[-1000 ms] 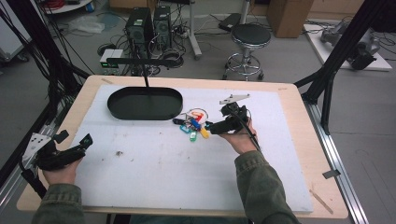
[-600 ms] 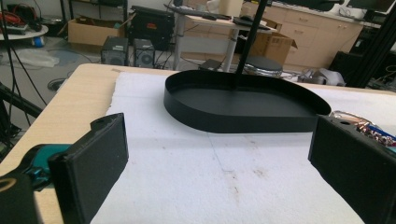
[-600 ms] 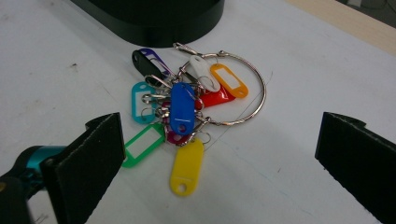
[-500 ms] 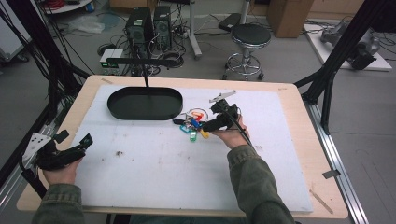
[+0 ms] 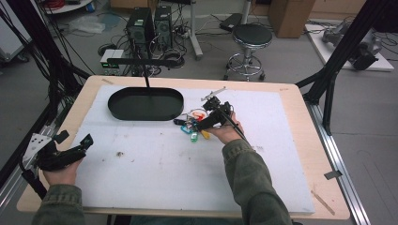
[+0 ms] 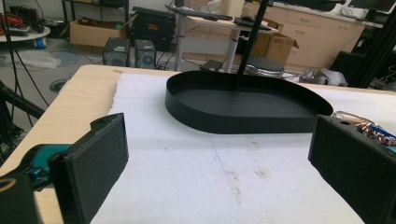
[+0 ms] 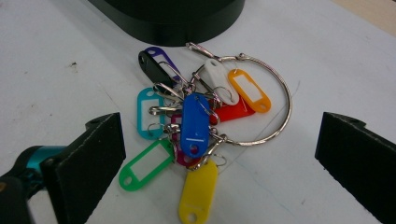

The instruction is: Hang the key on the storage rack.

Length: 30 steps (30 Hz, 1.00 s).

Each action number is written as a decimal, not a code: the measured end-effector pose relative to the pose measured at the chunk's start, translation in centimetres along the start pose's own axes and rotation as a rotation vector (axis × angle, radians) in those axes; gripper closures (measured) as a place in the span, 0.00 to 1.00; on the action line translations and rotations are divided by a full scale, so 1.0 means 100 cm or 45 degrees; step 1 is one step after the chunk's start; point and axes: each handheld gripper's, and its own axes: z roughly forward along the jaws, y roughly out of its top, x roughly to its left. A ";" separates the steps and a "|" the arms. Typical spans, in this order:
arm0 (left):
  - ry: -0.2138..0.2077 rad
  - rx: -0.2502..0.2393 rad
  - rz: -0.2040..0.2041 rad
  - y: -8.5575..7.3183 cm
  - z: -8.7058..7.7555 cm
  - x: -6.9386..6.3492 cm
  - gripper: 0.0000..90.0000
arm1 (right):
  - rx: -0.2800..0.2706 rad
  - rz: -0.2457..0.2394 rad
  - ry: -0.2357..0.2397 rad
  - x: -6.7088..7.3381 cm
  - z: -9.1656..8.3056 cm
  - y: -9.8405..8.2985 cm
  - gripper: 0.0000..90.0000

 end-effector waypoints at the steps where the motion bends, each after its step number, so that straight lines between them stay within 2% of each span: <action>1: 0.001 0.000 0.001 0.000 0.000 0.000 0.06 | 0.011 -0.007 0.000 0.001 0.003 0.001 0.01; 6: -0.002 0.004 0.005 0.000 0.000 0.000 0.06 | 0.048 -0.027 -0.019 0.002 0.015 0.004 0.01; 12: -0.004 0.005 0.006 0.000 0.001 0.001 0.06 | 0.086 -0.029 0.001 -0.001 0.028 0.005 0.05; 14: -0.004 0.006 0.006 0.000 0.001 0.001 0.06 | 0.098 -0.051 -0.013 0.000 0.030 0.006 0.09; 20: -0.003 0.005 0.007 0.000 0.001 0.001 0.06 | 0.135 -0.023 0.059 -0.002 0.038 0.008 0.29; 23: -0.006 0.006 0.008 0.000 0.001 0.000 0.06 | 0.147 -0.014 0.056 -0.004 0.041 0.007 0.35; 30: -0.007 0.003 -0.002 0.000 0.001 0.001 0.06 | 0.144 0.050 0.124 -0.012 0.048 0.005 0.45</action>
